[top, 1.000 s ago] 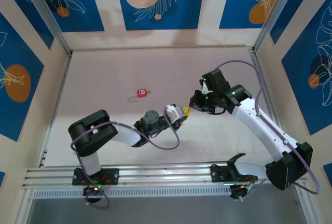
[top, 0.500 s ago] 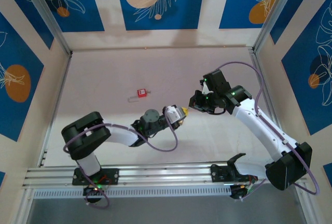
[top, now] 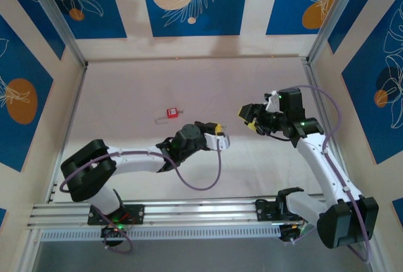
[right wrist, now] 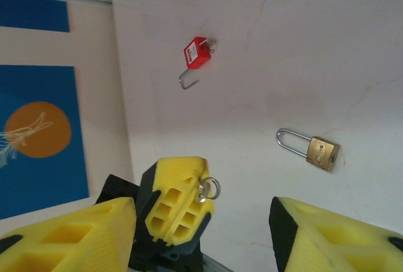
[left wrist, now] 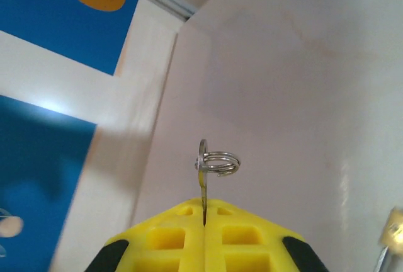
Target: Unlock with the key
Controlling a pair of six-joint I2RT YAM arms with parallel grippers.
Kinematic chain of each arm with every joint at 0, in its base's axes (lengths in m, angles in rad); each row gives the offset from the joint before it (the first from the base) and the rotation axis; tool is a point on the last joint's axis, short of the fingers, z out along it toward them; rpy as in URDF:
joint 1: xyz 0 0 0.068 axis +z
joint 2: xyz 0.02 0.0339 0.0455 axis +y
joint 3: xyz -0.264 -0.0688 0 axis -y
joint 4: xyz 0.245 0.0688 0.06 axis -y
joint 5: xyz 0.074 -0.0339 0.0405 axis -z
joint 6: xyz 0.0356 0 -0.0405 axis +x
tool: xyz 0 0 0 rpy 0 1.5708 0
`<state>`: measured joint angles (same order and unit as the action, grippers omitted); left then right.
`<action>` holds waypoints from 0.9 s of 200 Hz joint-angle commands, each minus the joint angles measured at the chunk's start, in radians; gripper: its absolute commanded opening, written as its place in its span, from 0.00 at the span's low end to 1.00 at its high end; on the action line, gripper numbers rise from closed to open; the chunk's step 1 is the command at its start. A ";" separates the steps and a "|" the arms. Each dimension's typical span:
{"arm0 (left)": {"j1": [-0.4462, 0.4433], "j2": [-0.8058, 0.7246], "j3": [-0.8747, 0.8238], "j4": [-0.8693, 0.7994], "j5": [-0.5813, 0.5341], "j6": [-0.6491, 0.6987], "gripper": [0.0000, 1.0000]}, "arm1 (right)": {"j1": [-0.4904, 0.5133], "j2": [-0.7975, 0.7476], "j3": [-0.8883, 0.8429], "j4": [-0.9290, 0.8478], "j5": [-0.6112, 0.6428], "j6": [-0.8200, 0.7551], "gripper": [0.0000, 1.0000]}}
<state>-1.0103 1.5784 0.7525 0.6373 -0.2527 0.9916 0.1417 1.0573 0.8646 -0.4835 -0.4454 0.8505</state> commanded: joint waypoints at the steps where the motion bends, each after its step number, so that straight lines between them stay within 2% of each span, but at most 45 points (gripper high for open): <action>1: 0.003 0.043 -0.046 0.136 -0.113 0.370 0.00 | -0.057 0.015 -0.098 0.269 -0.307 0.062 0.63; 19: 0.003 0.094 -0.082 0.327 -0.144 0.515 0.00 | -0.058 0.038 -0.140 0.349 -0.355 0.055 0.67; 39: -0.001 0.129 -0.083 0.463 -0.155 0.592 0.00 | -0.056 0.059 -0.179 0.423 -0.401 0.035 0.68; 60: -0.009 0.206 -0.078 0.676 -0.110 0.727 0.00 | -0.059 0.074 -0.217 0.509 -0.449 0.022 0.72; 75: -0.011 0.245 -0.053 0.766 -0.099 0.747 0.00 | -0.064 0.094 -0.236 0.536 -0.457 -0.004 0.73; 101: -0.013 0.265 -0.037 0.770 -0.091 0.768 0.00 | -0.082 0.139 -0.264 0.562 -0.449 -0.010 0.73; 157: -0.031 0.259 -0.045 0.770 -0.088 0.753 0.00 | -0.020 0.245 -0.291 0.800 -0.453 0.083 0.68; 180: -0.036 0.253 -0.048 0.770 -0.091 0.737 0.00 | -0.017 0.273 -0.305 0.965 -0.486 0.169 0.64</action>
<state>-1.0340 1.8374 0.6945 1.3556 -0.3592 1.7378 0.1200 1.3106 0.5755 0.2909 -0.8764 0.9394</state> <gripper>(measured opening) 0.048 0.658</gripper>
